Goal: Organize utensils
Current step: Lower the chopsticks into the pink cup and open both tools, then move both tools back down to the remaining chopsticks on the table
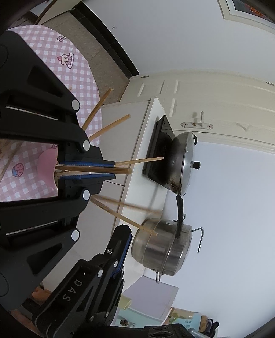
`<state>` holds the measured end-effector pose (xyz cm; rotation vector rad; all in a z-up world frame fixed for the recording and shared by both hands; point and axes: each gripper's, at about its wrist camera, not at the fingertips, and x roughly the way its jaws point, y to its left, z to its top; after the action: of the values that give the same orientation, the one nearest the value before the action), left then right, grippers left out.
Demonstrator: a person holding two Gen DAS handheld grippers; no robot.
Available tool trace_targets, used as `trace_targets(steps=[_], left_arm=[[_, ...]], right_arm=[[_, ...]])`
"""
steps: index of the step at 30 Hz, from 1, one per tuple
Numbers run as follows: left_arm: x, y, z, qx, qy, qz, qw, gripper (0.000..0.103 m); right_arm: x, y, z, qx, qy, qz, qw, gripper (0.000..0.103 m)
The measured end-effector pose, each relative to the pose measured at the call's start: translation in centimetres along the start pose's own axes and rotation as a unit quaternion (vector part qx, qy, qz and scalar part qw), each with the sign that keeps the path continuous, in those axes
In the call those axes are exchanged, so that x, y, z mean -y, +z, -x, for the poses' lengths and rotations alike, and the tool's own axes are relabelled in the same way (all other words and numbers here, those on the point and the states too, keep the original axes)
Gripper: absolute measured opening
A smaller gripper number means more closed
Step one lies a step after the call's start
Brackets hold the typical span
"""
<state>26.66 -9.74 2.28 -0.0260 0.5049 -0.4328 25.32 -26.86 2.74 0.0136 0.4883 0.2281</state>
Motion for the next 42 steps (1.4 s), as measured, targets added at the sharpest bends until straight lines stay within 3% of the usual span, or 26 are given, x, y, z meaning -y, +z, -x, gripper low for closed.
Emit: trace_targets(steps=[4, 6, 8, 9, 19, 30, 36, 42], left_arm=[[0.1, -0.1, 0.5, -0.005, -0.003, -0.001, 1.0, 0.009], [0.1, -0.1, 0.6, -0.009, -0.006, -0.001, 0.9999, 0.019], [0.1, -0.2, 0.8, -0.011, -0.006, 0.003, 0.9999, 0.047], [0.1, -0.2, 1.0, -0.008, -0.006, 0.007, 0.9999, 0.05], [0.0, -0.7, 2.7, -0.008, -0.008, 0.014, 0.9998, 0.051], [-2.9, -3.2, 5.5, -0.016, 0.019, 0.022, 0.9994, 0.056], [-5.9, -6.4, 5.7, -0.049, 0.04, 0.047, 0.9969, 0.056], [-8.8, -10.2, 3.7, -0.107, 0.065, 0.062, 0.9903, 0.056]], right_arm=[[-0.1, -0.2, 0.3, -0.001, 0.0, 0.0, 1.0, 0.006], [-0.1, -0.3, 0.6, -0.001, 0.001, -0.001, 1.0, 0.006], [0.0, -0.3, 0.8, -0.001, 0.003, -0.002, 1.0, 0.006], [0.0, -0.4, 0.9, -0.001, 0.004, -0.003, 1.0, 0.006], [-0.5, -1.1, 2.5, 0.002, 0.007, 0.0, 1.0, 0.006], [-1.6, -3.5, 2.8, -0.016, 0.026, 0.005, 1.0, 0.008], [-3.0, -6.5, 1.0, -0.051, 0.047, 0.011, 0.998, 0.009], [-4.6, -9.7, -1.5, -0.097, 0.063, 0.014, 0.993, 0.009]])
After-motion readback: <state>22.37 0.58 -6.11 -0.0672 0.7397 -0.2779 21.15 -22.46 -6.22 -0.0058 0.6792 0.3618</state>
